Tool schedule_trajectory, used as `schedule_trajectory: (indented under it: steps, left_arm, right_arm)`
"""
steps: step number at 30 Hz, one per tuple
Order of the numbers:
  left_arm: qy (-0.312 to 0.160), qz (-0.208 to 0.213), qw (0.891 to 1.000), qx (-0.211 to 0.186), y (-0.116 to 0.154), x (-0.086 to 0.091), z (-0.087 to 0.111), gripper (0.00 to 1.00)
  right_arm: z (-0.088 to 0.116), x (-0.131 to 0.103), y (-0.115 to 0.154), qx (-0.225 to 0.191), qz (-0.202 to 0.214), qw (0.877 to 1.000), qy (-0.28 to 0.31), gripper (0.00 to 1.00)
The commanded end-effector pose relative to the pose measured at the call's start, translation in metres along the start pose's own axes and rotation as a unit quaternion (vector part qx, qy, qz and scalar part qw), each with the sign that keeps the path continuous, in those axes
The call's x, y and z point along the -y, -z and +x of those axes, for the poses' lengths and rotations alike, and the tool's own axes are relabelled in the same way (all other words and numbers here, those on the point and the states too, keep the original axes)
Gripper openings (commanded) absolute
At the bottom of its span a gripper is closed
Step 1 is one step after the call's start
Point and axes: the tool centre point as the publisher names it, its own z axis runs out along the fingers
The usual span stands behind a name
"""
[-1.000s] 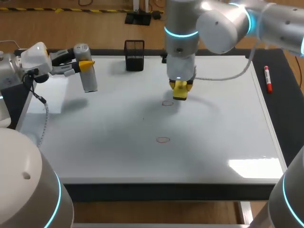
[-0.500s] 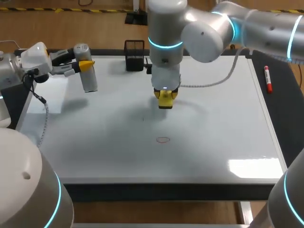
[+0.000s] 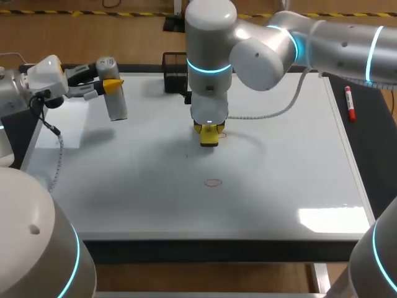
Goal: Pick up the inspection probe, press it on each red-marked spot on the whiteboard one by one, put down the probe, pick up the eraser, and wipe off all the red marks.
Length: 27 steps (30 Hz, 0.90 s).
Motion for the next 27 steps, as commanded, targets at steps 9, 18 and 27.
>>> schedule_trajectory:
  steps: [9,18,27]
  left_arm:
    - [0.000,0.000,1.000,0.000,0.000,0.001,0.000,0.00]
    - [0.000,0.000,1.000,0.000,0.000,0.001,0.000,0.00]
    - [0.000,0.000,1.000,0.000,0.000,0.001,0.000,0.00]
  right_arm:
    - [-0.001,0.007,-0.013,-0.005,-0.006,1.000,0.009,0.00]
    - [0.014,0.007,-0.016,-0.006,-0.006,1.000,-0.001,0.00]
    - [0.031,0.012,-0.020,-0.012,-0.006,1.000,-0.017,0.00]
